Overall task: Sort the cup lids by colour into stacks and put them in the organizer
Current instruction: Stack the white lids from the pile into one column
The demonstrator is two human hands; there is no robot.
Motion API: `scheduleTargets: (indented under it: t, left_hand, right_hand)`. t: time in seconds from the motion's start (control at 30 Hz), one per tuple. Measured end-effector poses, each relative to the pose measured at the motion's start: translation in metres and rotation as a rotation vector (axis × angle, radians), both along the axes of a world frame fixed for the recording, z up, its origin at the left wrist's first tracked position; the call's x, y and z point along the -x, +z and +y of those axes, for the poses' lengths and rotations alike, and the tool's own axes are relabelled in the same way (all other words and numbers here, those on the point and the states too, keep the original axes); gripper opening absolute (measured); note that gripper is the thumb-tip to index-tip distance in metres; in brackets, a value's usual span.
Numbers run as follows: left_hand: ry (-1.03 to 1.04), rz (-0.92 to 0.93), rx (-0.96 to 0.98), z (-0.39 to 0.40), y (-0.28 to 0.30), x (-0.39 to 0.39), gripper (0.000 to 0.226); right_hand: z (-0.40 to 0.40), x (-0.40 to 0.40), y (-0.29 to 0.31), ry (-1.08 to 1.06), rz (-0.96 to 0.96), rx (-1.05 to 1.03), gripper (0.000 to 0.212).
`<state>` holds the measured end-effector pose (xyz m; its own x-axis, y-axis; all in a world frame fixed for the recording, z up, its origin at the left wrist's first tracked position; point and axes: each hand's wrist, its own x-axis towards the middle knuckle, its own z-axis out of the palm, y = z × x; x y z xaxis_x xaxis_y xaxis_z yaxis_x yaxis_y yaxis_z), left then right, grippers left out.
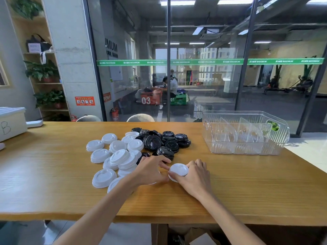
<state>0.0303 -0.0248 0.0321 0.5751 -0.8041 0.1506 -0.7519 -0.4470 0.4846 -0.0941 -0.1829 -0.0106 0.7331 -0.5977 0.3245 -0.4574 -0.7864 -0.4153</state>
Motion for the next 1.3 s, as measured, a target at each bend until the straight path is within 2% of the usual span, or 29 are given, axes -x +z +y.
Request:
scheduleTargets:
  t: [0.17, 0.37, 0.43, 0.57, 0.8, 0.97, 1.17, 1.3]
  left_hand:
    - [0.022, -0.083, 0.038, -0.005, -0.005, 0.004, 0.069]
    - [-0.01, -0.068, 0.027, 0.002, 0.0, 0.002, 0.075]
    - [0.001, -0.056, 0.072, 0.01, 0.006, -0.004, 0.069]
    - [0.058, -0.148, 0.107, 0.031, 0.018, -0.025, 0.044]
    - [0.046, -0.29, -0.06, 0.05, 0.017, -0.036, 0.073]
    - [0.033, -0.274, -0.162, 0.054, 0.006, -0.038, 0.095]
    - [0.042, -0.277, -0.151, 0.052, 0.003, -0.038, 0.088]
    - [0.049, -0.259, -0.058, 0.05, 0.006, -0.034, 0.08]
  right_hand:
    - [0.002, -0.002, 0.0, -0.045, 0.022, 0.045, 0.083]
    - [0.002, -0.001, -0.002, -0.045, 0.006, 0.045, 0.081]
    - [0.001, 0.0, -0.003, -0.033, 0.016, 0.044, 0.083]
    - [-0.002, 0.002, -0.005, -0.001, 0.034, 0.017, 0.087]
    - [0.0, 0.002, -0.004, 0.025, 0.077, 0.003, 0.098]
    - [0.001, 0.003, -0.002, 0.033, 0.082, -0.023, 0.095]
    - [0.001, 0.004, -0.001, 0.05, 0.073, -0.059, 0.094]
    - [0.001, 0.005, 0.0, 0.057, 0.053, -0.088, 0.095]
